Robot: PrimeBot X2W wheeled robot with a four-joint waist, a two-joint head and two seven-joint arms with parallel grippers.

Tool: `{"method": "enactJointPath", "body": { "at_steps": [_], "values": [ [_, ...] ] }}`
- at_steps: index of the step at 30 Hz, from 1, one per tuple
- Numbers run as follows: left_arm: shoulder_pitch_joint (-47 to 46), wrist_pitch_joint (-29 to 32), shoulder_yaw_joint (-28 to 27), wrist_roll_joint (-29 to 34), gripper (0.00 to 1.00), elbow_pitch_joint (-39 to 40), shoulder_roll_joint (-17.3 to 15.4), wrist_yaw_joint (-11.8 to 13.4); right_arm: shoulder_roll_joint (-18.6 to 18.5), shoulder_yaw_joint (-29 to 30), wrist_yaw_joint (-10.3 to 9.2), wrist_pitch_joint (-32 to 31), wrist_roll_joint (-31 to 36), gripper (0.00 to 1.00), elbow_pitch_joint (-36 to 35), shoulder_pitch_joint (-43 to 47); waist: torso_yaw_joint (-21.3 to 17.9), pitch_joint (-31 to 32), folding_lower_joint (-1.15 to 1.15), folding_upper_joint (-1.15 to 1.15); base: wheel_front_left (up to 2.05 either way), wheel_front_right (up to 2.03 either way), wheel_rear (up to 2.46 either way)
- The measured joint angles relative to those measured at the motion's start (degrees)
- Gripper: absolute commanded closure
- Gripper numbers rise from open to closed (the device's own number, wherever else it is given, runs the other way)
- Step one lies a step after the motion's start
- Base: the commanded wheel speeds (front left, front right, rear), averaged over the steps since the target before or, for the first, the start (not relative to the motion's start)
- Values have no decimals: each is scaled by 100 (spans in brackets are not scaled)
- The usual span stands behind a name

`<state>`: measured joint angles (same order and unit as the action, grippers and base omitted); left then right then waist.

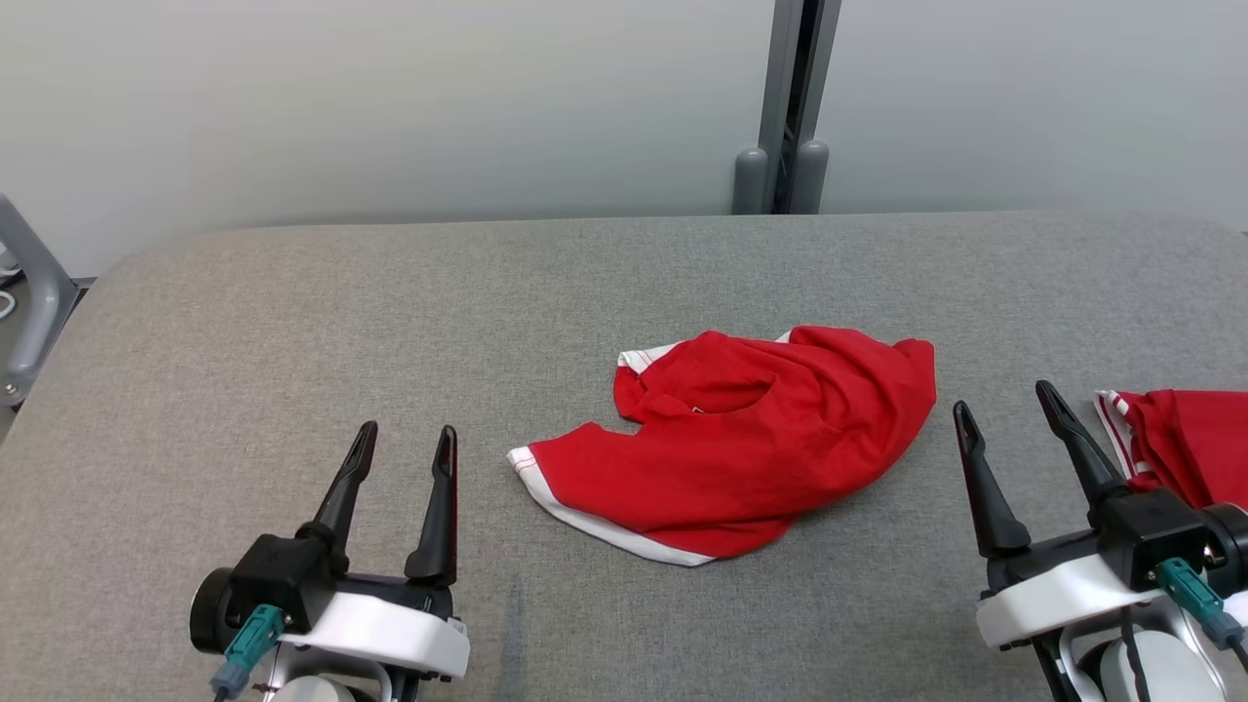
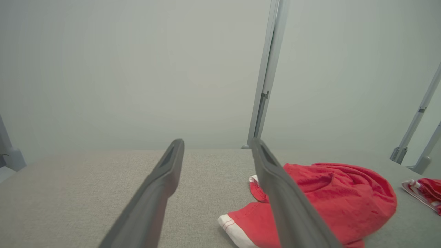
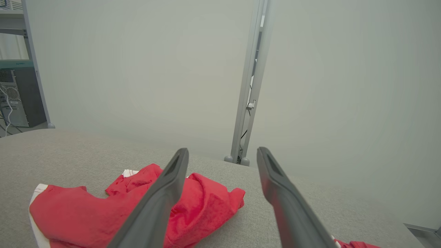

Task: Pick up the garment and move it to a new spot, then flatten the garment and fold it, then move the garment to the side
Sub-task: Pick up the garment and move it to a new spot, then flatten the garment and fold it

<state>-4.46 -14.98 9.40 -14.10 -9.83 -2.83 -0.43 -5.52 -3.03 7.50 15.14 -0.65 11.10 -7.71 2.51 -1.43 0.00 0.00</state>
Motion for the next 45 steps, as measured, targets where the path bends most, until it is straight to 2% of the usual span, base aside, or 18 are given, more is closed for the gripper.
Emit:
{"method": "enactJointPath", "body": {
  "at_steps": [45],
  "values": [
    [41,0,182,-66,0,37,0,86,4,-64,0,0,-84,0,141,-20,-33,-27,0,0,0,0,0]
  ]
}}
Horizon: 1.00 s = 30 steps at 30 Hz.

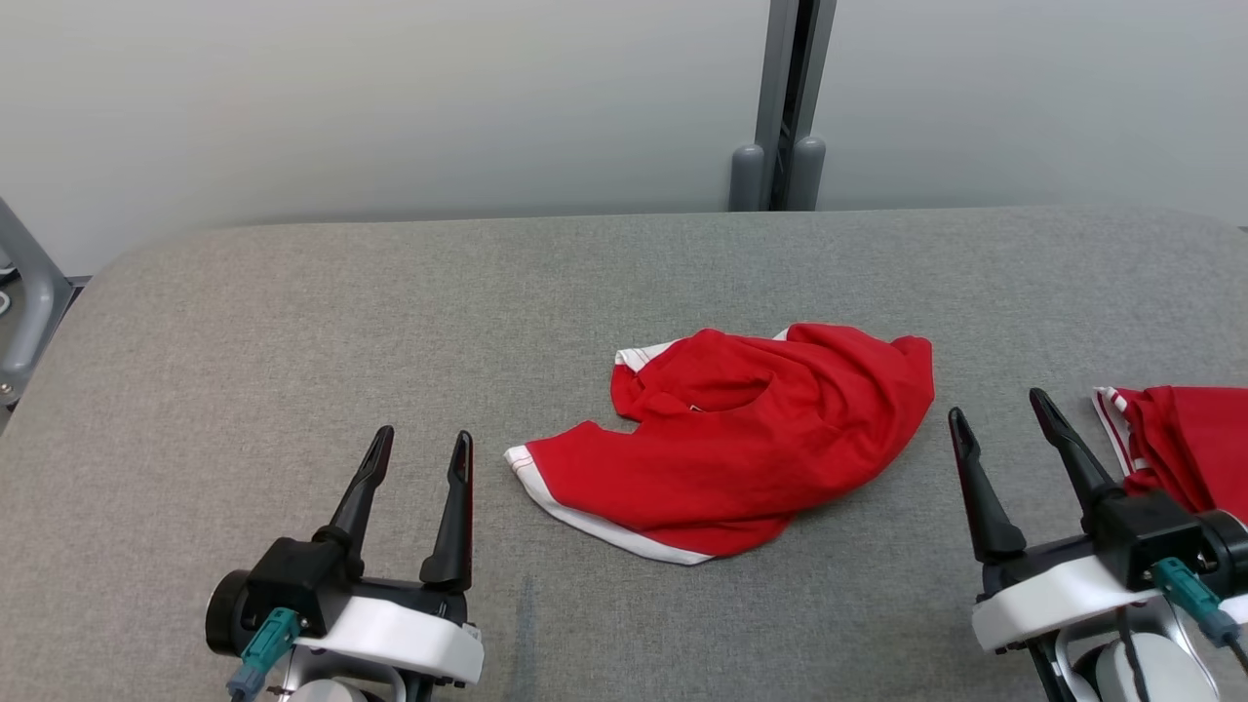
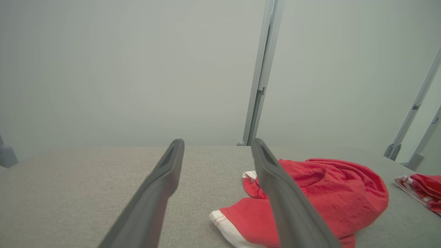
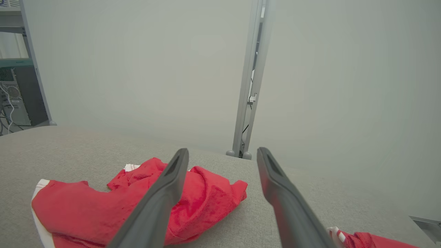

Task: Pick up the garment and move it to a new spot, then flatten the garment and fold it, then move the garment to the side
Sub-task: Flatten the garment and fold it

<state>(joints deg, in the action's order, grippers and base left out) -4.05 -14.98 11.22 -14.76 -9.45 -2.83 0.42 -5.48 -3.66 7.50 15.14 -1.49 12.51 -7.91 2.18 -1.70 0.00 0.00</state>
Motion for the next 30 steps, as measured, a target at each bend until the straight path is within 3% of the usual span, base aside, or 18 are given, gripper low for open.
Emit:
{"method": "enactJointPath", "body": {
  "at_steps": [3,11,24,25,26,27,30],
  "values": [
    [-2,0,23,0,0,-9,0,-1,71,137,0,0,-328,0,149,0,26,-27,0,0,0,0,0],
    [-121,0,114,64,0,-69,0,-44,140,151,0,0,-915,0,1330,-374,173,-294,0,0,0,0,0],
    [-322,0,280,123,0,-201,0,-93,31,-527,-1,0,-1991,0,3011,-1474,605,-619,0,0,0,0,0],
    [-322,0,297,123,0,-209,1,-92,11,-581,-1,1,-2061,48,3093,-1516,636,-617,0,0,0,0,0],
    [-322,0,313,123,0,-212,4,-89,1,-620,-1,-1,-2139,89,3151,-1552,665,-612,0,0,0,0,0],
    [-322,0,320,123,0,-214,3,-87,-13,-655,-1,0,-2186,100,3173,-1588,690,-605,0,0,0,0,0],
    [-320,0,327,124,0,-224,0,-83,-113,-689,0,0,-2235,100,3148,-1683,742,-562,0,0,0,0,0]
  ]
}}
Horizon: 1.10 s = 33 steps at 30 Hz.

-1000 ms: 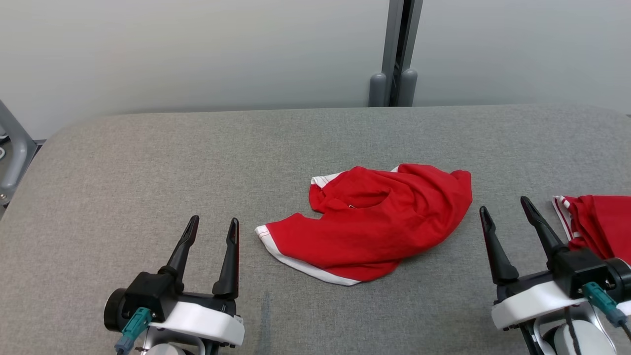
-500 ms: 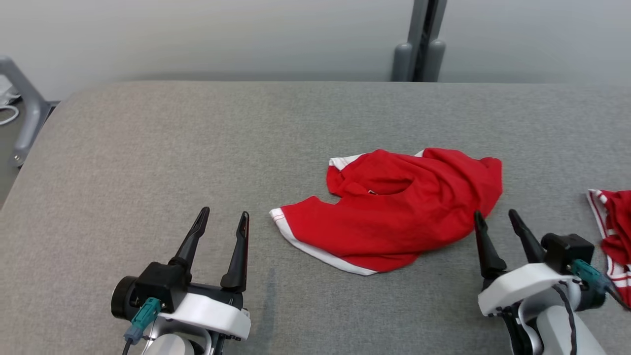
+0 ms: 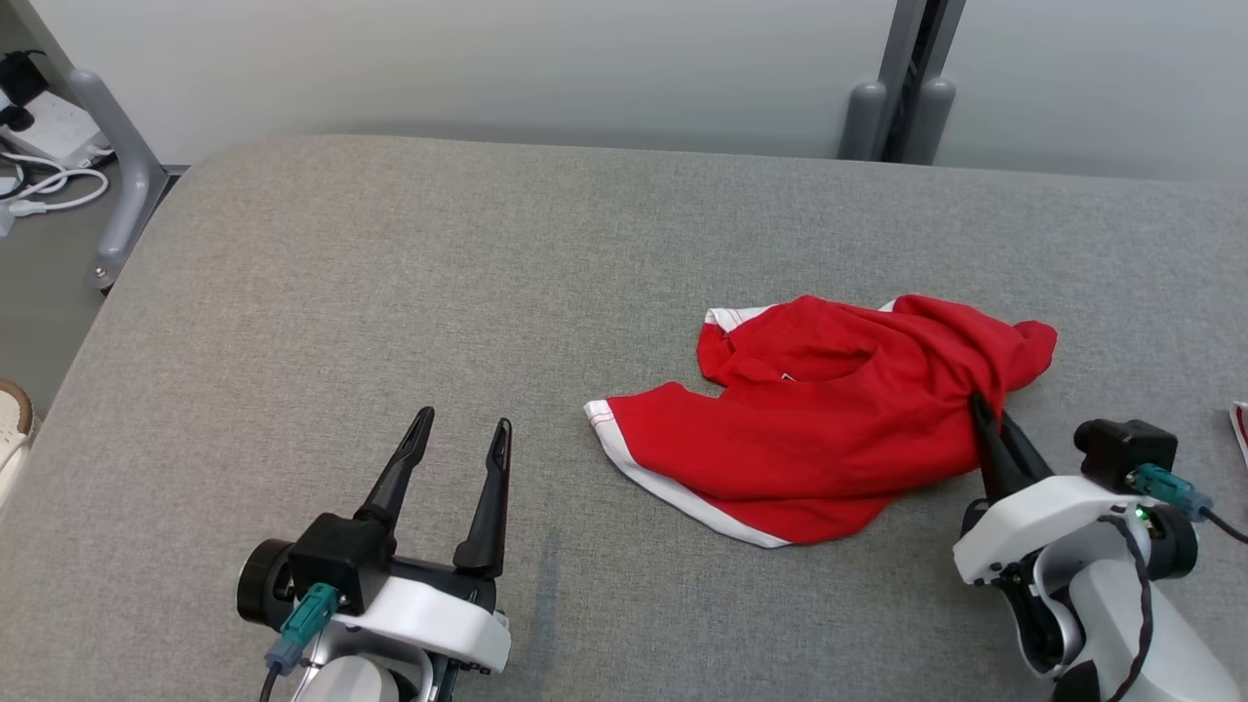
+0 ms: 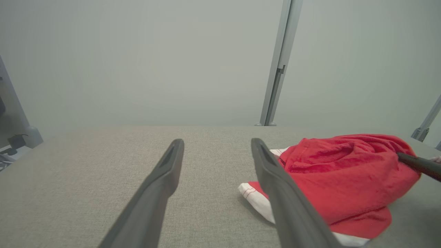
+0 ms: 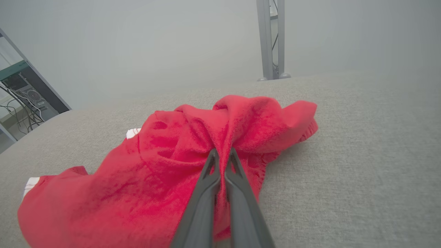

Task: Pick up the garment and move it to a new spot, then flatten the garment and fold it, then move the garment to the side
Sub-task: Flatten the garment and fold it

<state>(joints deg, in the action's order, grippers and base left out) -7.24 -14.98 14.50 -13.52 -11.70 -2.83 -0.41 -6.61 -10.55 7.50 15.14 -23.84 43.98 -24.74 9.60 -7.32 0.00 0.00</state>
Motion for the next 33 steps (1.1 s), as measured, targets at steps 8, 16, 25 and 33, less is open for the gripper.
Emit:
{"method": "enactJointPath", "body": {
  "at_steps": [8,16,25,33],
  "values": [
    [90,0,-9,10,0,-25,1,31,-170,260,-1,0,324,100,-660,-64,21,187,0,0,0,0,0],
    [118,0,16,-12,0,-19,3,52,-335,419,0,0,988,100,-1210,-314,-14,365,0,0,0,0,0],
    [186,0,69,-78,0,14,3,100,-653,1662,0,-1,2716,100,-1663,-609,136,461,0,0,0,0,0],
    [225,0,43,-123,0,23,0,123,-205,1755,0,-163,4275,100,-1608,-467,464,448,0,0,0,0,0]
  ]
}}
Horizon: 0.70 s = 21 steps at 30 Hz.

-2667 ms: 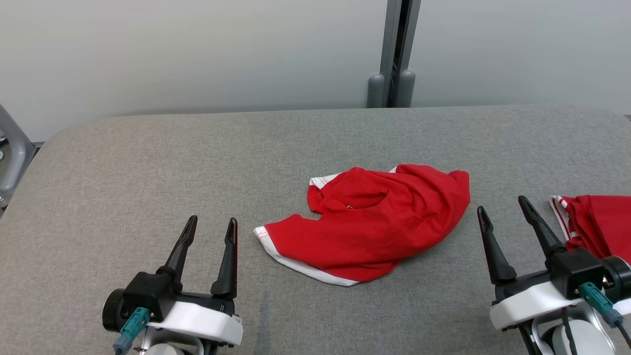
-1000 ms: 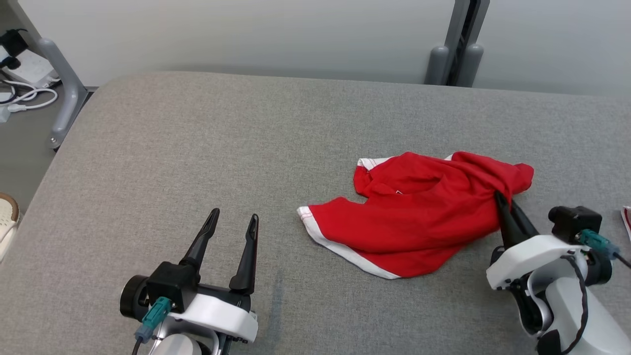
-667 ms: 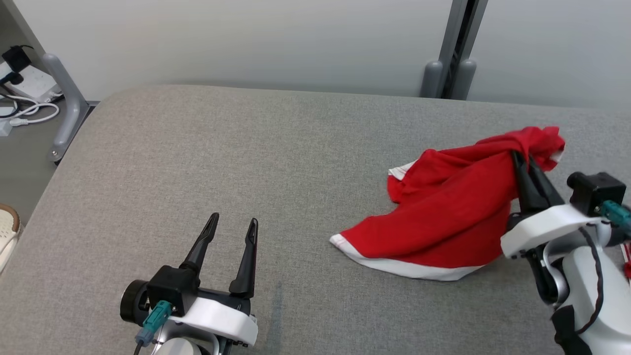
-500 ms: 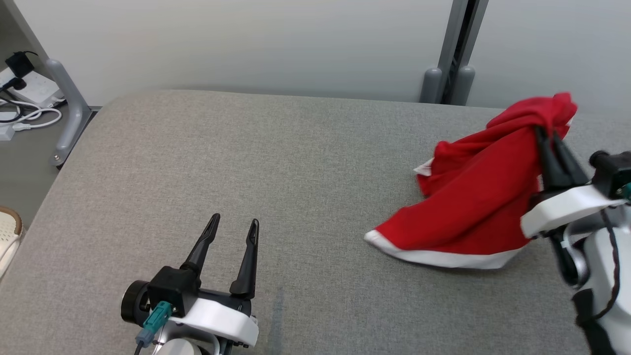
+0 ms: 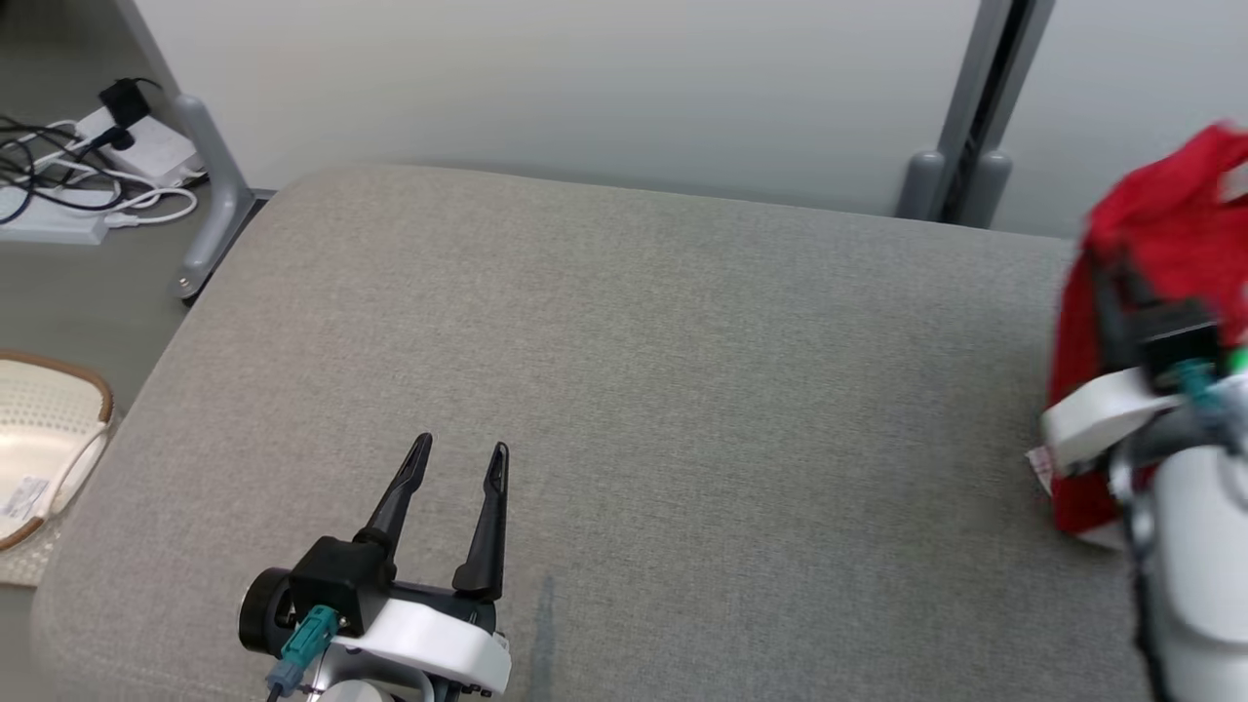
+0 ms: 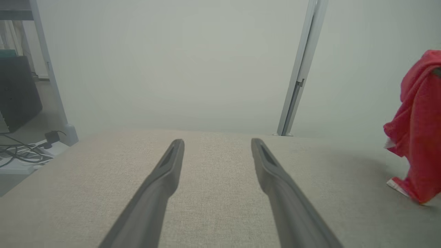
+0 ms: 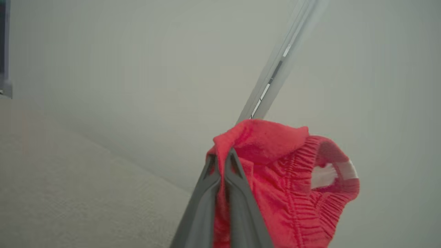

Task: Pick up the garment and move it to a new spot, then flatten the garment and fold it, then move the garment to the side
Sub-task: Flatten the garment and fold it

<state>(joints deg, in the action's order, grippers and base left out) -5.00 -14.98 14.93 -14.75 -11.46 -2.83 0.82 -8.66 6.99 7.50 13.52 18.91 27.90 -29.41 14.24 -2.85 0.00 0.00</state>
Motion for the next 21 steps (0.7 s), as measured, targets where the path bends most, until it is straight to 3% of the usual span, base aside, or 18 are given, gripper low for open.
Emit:
{"method": "enactJointPath", "body": {
  "at_steps": [8,12,13,14,18,21],
  "values": [
    [-59,0,46,-55,0,-33,2,-24,533,-1582,1,11,231,100,1794,-166,197,-102,0,0,0,0,0],
    [-129,0,155,-101,0,-36,1,-24,572,-2349,0,81,-254,100,2364,-391,306,-116,0,0,0,0,0],
    [-132,0,176,-111,0,-36,3,-24,572,-2586,0,90,-505,84,2398,-421,335,-115,0,0,0,0,0],
    [-132,0,190,-127,0,-36,5,-23,572,-2786,0,110,-722,0,2412,-446,358,-115,0,0,0,0,0],
    [-124,0,193,-142,0,-44,1,-15,584,-3666,0,124,-1761,0,2214,-543,416,-105,0,0,0,0,0],
    [-106,0,169,-149,0,-47,1,1,601,-4133,0,132,-2128,0,2156,-631,399,-87,0,0,0,0,0]
  ]
}}
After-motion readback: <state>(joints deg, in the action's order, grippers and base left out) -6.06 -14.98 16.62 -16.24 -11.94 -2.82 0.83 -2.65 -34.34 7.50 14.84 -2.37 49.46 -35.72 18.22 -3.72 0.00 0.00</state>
